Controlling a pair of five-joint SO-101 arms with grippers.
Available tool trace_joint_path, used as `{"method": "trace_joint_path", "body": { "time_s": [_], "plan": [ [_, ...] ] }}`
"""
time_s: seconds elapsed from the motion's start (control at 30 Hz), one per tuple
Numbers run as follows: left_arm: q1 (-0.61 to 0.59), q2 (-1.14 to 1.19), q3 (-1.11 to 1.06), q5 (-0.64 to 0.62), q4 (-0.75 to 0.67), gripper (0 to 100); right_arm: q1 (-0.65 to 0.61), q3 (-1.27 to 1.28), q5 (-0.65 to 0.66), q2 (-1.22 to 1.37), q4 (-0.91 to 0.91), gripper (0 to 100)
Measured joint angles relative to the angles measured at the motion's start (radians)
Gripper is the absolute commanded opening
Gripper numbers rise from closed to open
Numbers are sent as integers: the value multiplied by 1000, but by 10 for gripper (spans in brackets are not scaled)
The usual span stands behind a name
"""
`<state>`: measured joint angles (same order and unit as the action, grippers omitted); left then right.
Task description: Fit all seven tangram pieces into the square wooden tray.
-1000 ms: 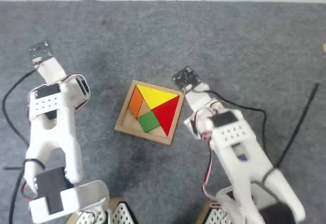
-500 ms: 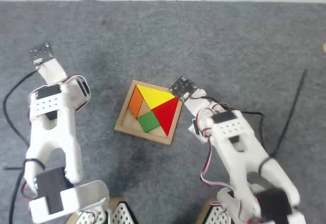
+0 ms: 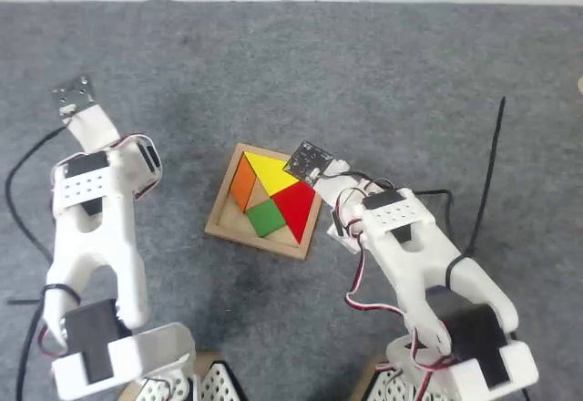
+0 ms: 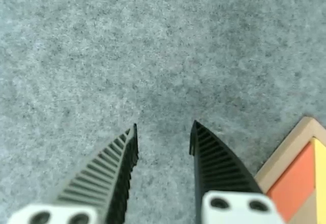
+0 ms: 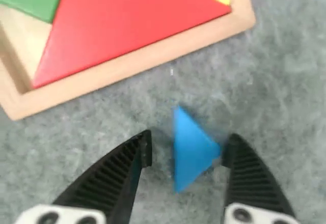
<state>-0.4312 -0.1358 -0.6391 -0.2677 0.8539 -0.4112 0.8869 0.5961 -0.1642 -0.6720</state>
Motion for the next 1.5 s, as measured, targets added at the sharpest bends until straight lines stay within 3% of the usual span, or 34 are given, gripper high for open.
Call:
{"method": "trace_joint_path", "body": {
  "time_s": [0.43,0.7,0.97,1.13,1.33,1.5],
  "plan": [
    [0,0,0,0,-8,164,-5,0,-40,-15,-11,139],
    [0,0,0,0,-21,164,-12,0,-129,-232,-104,137],
    [0,0,0,0,-21,164,-77,-26,-123,-333,-133,140],
    [-28,0,0,2,-21,164,-83,-272,-133,-172,-265,136],
    [-172,6,41,2,-9,166,-161,-654,-104,196,-390,141],
    [-342,157,293,2,167,219,-276,-790,34,356,-411,168]
  ]
}}
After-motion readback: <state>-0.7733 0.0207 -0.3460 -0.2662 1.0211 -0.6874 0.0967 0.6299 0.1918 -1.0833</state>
